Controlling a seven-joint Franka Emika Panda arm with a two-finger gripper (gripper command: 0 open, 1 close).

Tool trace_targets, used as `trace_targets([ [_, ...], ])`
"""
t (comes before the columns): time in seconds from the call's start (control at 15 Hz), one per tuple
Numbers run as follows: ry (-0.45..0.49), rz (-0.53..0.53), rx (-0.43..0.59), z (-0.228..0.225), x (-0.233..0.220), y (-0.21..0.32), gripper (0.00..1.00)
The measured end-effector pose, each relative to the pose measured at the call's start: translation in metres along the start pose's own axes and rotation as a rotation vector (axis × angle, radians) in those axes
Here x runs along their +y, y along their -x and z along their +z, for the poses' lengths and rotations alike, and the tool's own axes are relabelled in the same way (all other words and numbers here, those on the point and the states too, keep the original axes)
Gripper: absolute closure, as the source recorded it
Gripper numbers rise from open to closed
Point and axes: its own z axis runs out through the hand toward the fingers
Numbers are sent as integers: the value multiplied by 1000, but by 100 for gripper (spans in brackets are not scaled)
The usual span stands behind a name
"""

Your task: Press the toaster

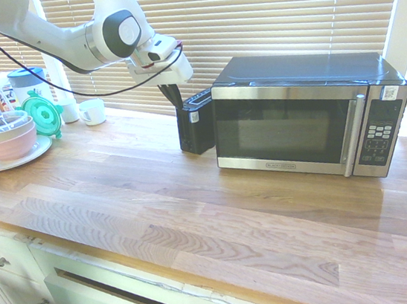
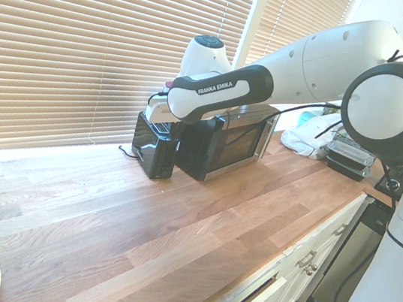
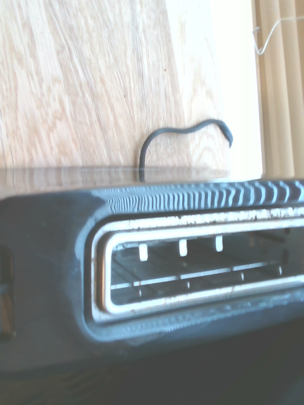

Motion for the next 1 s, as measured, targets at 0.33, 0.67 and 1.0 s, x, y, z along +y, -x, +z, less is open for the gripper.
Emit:
trace_targets([
  [0.33,-2,-2,-6,3,2,-2,100],
  [0.67,-1,-9,-33,29,5,-2,100],
  [1.0,7,-27,-56,47,2,4,100],
])
